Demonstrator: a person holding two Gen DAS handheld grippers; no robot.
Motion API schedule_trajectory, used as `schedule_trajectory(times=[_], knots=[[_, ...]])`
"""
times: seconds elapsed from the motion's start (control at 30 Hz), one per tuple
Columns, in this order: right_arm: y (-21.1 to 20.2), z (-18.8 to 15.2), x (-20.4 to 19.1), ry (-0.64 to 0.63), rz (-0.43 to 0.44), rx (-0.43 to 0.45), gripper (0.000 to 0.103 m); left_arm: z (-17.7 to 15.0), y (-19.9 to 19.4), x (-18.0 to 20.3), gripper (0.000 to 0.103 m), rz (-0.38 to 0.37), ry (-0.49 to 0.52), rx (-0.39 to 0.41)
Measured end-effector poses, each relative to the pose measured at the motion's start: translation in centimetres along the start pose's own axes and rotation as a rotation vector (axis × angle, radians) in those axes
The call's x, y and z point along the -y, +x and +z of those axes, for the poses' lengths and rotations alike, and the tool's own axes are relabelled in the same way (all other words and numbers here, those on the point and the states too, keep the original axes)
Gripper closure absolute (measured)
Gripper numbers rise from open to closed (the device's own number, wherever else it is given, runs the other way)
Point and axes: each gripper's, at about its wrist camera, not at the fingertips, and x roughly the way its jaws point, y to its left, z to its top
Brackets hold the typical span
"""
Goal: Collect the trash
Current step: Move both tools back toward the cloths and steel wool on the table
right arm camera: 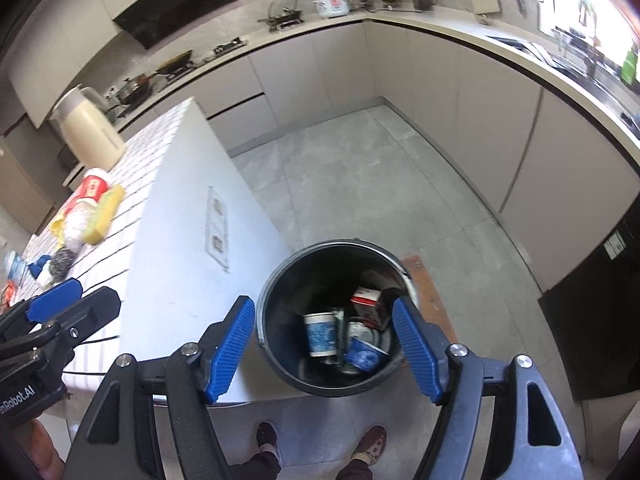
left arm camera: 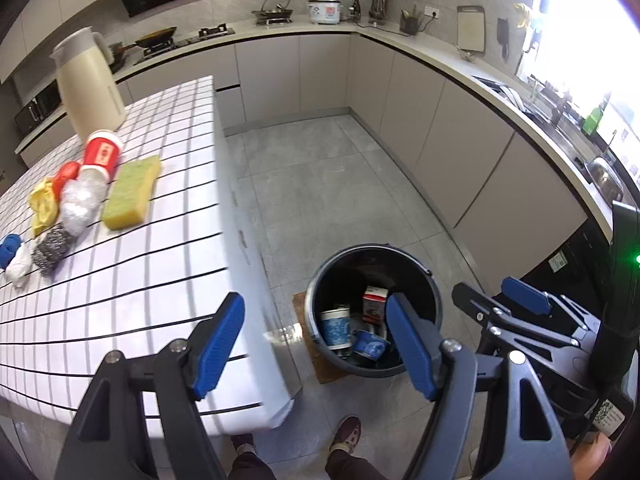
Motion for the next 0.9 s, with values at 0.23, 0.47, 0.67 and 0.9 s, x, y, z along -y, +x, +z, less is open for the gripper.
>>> schedule_trajectory(times=[0.23, 0.47, 0.67, 0.9], knots=[[0.1, -0.2, -5.3, -0.055, 0.023, 0.027, 0.029, -0.2, -1.0, -4.9, 0.028, -0.006, -0.025, 0.035], [0.1, -0.1, -12.4, -0.057, -0.005, 0.070, 0.029, -0.2, -2.0, -12.2, 0.028, -0.036, -0.030, 0.050], [0.7, 0.2, -20.0, -0.092, 0.003, 0.099, 0.029, -0.3, -2.6, -18.9, 0.028, -0.008, -0.051, 0.077], [2.7, 0.2, -28.3, -0.160, 0.049, 0.101, 0.029, -0.9, -2.2, -26.2, 0.028, 0.031, -0.149, 0.076]])
